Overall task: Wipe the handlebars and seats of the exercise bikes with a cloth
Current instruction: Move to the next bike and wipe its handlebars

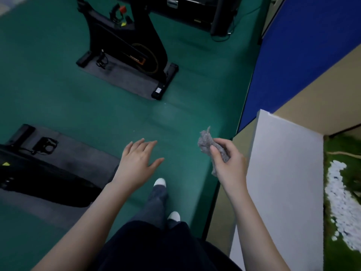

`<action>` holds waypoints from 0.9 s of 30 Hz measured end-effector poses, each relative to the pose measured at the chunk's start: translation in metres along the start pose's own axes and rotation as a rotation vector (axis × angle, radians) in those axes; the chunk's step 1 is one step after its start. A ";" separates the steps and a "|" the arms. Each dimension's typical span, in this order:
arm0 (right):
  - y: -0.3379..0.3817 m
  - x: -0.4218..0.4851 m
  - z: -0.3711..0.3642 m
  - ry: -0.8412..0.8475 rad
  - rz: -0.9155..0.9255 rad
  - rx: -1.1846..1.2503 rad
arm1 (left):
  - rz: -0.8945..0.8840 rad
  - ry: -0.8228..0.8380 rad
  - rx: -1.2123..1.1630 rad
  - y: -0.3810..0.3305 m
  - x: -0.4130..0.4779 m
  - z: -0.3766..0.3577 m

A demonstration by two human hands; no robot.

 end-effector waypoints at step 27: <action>0.192 0.284 -0.247 0.437 0.355 -0.042 | 0.448 -0.150 -0.088 0.178 0.219 0.094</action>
Point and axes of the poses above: each hand's wrist, its own x-axis towards the middle knuckle, its own z-axis out of the back of the hand, y = z × x, the point moved 10 cm from there along x, towards the middle knuckle, and after that the axes turned 5 degrees about -x, right-handed, at the moved point
